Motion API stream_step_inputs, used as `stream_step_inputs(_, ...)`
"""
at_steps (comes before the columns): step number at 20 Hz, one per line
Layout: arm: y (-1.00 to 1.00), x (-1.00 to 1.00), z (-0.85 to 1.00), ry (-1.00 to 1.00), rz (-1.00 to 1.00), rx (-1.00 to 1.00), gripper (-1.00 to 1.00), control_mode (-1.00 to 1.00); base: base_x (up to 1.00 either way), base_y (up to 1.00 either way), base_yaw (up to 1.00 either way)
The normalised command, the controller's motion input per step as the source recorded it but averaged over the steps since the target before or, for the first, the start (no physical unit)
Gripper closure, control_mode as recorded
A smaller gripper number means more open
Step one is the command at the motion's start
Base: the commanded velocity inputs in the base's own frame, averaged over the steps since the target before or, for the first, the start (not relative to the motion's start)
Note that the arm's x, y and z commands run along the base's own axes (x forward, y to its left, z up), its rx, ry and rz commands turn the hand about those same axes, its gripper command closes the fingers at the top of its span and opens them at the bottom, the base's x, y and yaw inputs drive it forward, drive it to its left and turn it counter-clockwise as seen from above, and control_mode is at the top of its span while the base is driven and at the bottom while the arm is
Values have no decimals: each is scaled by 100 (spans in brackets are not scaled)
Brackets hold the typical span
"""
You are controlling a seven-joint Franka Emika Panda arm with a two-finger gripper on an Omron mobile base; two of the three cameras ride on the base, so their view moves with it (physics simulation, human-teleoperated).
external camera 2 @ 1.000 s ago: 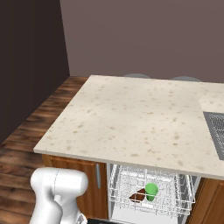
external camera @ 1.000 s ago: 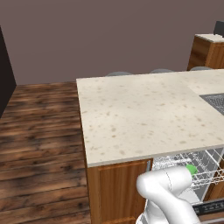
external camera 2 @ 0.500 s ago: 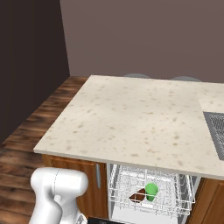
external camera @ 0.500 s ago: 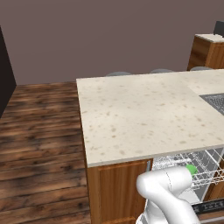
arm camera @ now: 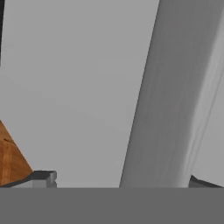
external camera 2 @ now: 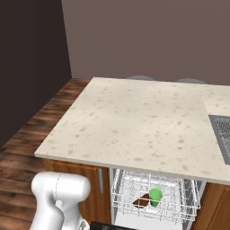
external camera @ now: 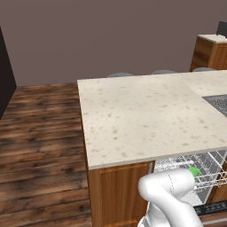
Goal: Pick up the cup and bowl from the counter, place them in the dishwasher, and close the dishwasher door.
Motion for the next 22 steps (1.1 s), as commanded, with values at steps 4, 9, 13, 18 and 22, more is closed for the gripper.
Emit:
stream_step_inputs(4, -33, 100, 0, 0, 0, -13, -100, -100, 0, 0, 0)
stream_step_inputs(9, -34, 100, 0, 0, 0, -13, -100, -100, 0, 0, 0)
stream_step_inputs(13, -35, 100, 0, 0, 0, -13, -100, -100, 0, 0, 0)
stream_step_inputs(18, -35, 100, 0, 0, 0, -11, -100, -100, 0, 0, 0)
stream_step_inputs(22, -34, 100, 0, 0, 0, -12, -100, -100, 0, 0, 0)
